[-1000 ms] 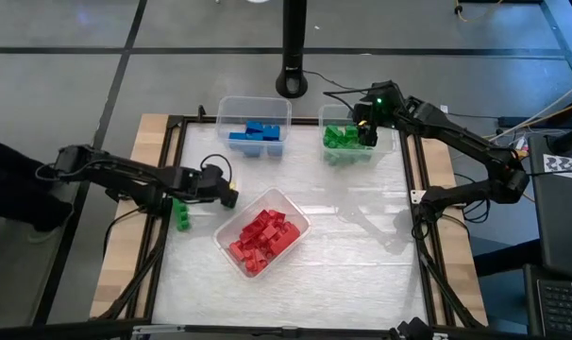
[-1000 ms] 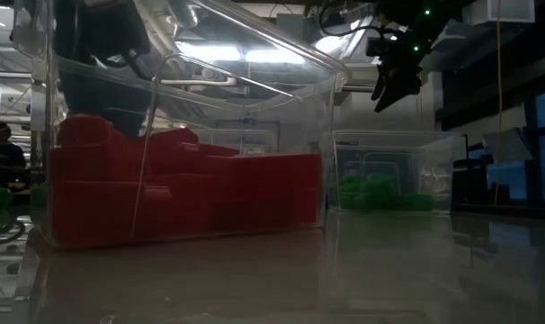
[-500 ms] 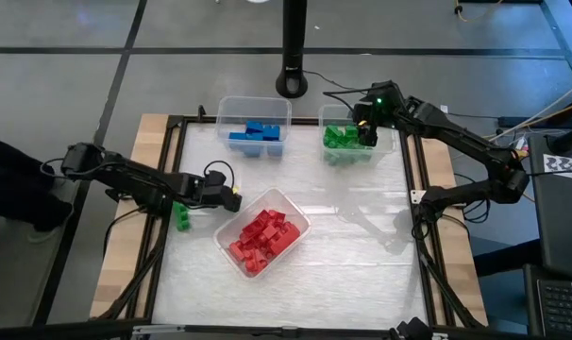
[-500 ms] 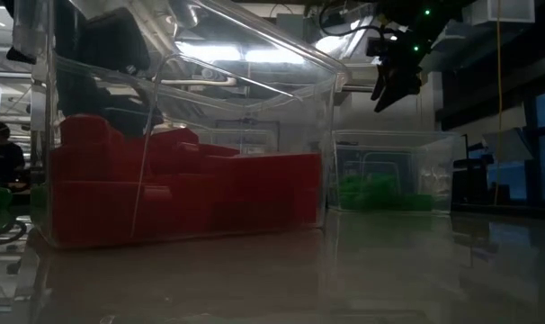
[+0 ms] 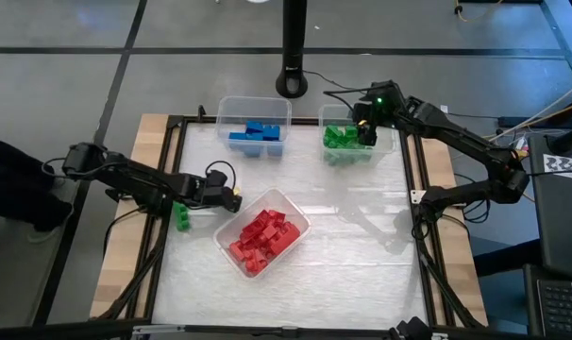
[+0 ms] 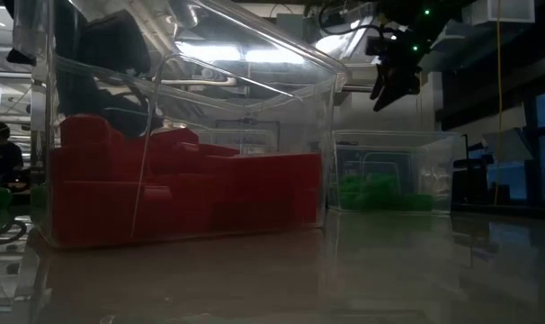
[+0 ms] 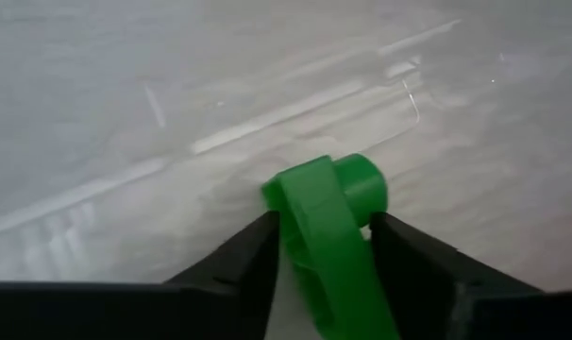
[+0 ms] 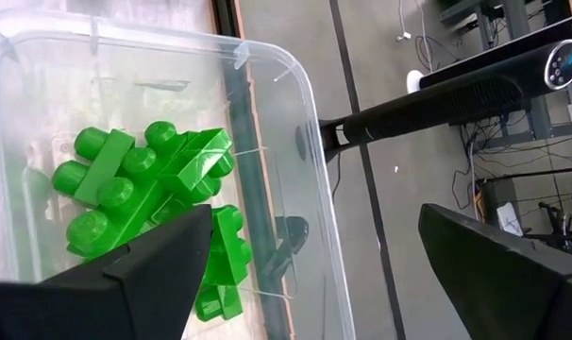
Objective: Sort blocks
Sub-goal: Put the green game piece into the top right transparent bin
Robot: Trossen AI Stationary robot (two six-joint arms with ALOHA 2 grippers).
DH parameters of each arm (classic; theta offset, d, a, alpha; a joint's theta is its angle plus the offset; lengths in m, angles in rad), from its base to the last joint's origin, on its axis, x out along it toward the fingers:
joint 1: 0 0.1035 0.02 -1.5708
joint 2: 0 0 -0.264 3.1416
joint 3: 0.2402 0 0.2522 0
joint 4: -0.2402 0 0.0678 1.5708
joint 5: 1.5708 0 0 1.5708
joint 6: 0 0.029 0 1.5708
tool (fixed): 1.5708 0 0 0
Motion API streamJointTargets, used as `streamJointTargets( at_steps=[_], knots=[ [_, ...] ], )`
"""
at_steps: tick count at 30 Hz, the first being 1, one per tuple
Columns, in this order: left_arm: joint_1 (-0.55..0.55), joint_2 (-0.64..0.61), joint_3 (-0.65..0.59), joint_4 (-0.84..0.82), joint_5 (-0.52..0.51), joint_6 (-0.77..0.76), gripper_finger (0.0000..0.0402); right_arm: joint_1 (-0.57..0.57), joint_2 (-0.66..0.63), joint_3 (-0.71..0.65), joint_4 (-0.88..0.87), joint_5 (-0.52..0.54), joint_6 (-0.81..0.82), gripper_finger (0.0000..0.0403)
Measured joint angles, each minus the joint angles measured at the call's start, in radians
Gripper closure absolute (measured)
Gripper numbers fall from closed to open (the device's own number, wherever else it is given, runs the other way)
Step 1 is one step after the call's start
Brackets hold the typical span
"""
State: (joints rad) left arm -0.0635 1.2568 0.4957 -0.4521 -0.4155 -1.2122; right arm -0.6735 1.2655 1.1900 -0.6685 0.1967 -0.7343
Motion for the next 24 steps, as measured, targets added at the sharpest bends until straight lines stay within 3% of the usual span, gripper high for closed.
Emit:
streamJointTargets(
  at_steps=[8,24],
  knots=[
    [0.000,0.005,0.001,0.001,-0.027,0.037,0.0337,0.000,0.000,0.000,0.017,-0.002,-0.003,0.0029],
    [-0.002,-0.019,0.021,-0.025,-0.046,0.102,0.0339,0.000,0.000,0.000,0.019,-0.001,-0.004,0.0029]
  ],
)
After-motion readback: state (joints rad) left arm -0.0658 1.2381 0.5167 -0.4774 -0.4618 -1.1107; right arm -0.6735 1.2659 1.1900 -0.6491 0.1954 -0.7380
